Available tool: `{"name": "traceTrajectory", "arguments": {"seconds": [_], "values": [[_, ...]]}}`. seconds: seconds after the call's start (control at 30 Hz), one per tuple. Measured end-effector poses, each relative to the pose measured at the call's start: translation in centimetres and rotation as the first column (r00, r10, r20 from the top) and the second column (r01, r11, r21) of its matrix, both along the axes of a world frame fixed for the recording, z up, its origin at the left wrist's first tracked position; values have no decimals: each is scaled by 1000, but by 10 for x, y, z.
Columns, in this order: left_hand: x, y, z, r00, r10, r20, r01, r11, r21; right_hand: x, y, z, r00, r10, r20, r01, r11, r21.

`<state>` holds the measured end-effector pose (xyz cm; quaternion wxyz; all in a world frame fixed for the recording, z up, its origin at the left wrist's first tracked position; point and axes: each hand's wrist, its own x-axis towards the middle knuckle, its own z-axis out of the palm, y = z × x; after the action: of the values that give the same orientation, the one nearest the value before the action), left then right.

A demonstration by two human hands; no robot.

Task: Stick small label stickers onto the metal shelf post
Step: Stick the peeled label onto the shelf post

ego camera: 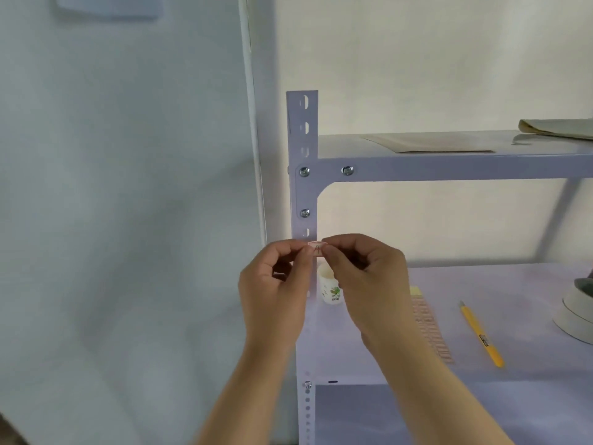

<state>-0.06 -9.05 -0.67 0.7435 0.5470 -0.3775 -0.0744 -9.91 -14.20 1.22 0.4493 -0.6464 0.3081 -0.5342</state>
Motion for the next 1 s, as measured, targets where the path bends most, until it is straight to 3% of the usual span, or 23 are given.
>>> {"name": "traceTrajectory", "arguments": {"seconds": [0.2,0.57,1.0], "values": [[7,-1,0,997,71,17,-71,997,-2,10,-5,-4,1000,4,5,-3,998,-58],[25,-10,-6,986,87,140,-82,996,-42,25,0,-5,981,-191,-29,181,962,-205],[31,-17,-15,969,98,227,-82,994,-78,30,-1,-9,963,-266,-38,250,938,-240]]}}
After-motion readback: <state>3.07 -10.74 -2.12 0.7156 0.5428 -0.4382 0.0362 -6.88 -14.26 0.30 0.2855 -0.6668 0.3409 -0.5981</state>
